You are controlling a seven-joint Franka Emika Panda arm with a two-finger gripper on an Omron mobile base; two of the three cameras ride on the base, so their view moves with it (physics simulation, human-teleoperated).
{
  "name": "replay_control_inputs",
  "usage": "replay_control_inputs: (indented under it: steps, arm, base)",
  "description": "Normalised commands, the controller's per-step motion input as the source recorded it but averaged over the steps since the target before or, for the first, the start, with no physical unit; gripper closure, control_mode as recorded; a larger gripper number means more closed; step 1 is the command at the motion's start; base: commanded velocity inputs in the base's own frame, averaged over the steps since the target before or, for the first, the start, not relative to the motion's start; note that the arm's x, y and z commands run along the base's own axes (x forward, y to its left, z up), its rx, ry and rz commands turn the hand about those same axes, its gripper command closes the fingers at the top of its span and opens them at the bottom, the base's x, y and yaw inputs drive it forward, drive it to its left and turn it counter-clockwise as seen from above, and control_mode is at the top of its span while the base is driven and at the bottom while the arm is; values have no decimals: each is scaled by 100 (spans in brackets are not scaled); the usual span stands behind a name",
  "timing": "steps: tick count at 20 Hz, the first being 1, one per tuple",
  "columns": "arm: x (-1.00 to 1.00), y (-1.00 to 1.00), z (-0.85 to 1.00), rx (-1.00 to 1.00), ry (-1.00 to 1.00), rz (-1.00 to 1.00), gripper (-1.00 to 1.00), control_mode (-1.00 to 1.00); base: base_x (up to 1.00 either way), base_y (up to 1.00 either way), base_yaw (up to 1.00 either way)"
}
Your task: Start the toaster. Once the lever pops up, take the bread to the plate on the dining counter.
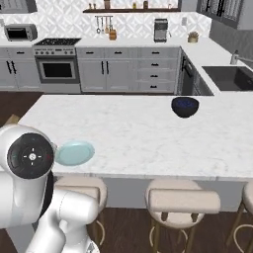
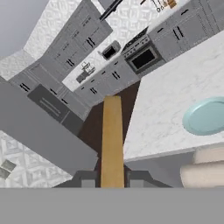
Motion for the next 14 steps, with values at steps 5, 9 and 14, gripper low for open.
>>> replay_control_inputs:
  steps: [5, 9, 14]
  arm:
    - [0, 0, 0, 0, 0, 0, 100, 100]
    - [0, 0, 0, 0, 0, 0, 100, 100]
    - [58, -29, -44, 15, 10, 24, 100, -100]
  base:
    - [73, -42, 43]
    - [85, -24, 33]
    - [12, -4, 6]
